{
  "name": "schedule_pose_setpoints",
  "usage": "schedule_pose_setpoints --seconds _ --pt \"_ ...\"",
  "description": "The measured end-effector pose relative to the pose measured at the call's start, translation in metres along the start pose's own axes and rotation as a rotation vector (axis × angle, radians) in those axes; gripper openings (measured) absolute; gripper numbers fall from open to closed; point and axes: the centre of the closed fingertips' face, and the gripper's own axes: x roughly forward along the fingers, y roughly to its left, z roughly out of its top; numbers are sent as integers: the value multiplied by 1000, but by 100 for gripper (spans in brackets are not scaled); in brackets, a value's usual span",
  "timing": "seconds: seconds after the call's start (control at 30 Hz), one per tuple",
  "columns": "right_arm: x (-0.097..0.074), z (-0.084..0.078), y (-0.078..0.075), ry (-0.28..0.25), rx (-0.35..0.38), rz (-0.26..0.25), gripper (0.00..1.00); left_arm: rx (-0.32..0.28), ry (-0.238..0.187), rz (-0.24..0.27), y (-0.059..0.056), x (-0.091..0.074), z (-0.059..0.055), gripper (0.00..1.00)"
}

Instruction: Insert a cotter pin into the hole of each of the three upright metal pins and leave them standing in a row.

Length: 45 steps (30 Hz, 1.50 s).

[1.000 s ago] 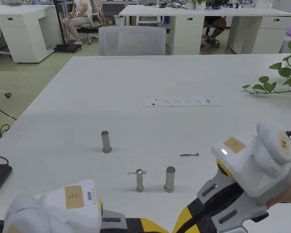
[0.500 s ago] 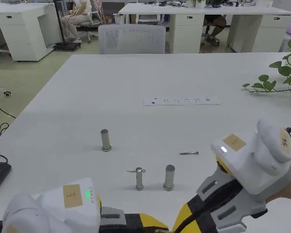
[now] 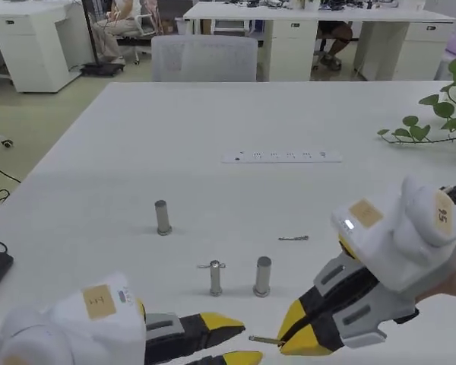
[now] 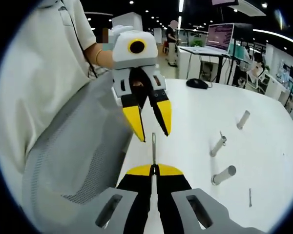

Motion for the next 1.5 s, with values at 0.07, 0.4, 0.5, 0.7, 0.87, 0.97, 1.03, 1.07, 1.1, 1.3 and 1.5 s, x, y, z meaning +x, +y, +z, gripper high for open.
schedule_pose_setpoints --seconds 0.07,0.4,0.5,0.7,0.87,0.97,1.03,1.07,1.1,1.3,1.5 --pt "-4 -5 -9 28 3 -41 3 -15 -9 18 5 0 1 20" --pt "-17 -16 -32 74 2 -121 3 -24 -52 111 24 11 8 29" --pt "-20 -21 -41 100 -3 -146 3 -32 -51 135 29 16 8 29" --pt "-27 -30 -56 140 -7 -179 3 -67 -55 179 41 29 6 31" --pt "-31 -35 -68 157 -3 -207 3 -81 -33 215 49 39 0 31" --pt "-32 -40 -75 171 -5 -219 3 -80 -31 227 53 45 0 31" --pt "-32 -43 -79 177 -2 -224 3 -70 -25 229 54 50 -1 32" --pt "-32 -45 -81 178 -1 -227 3 -70 -20 231 55 53 -2 33" --pt "-32 -46 -83 180 0 -228 3 -69 -18 233 56 55 -3 33" --pt "-32 -56 -94 214 -12 -234 3 -53 -1 256 61 67 -10 33" --pt "-31 -63 -107 241 -28 -237 4 -44 24 283 69 78 -18 33"
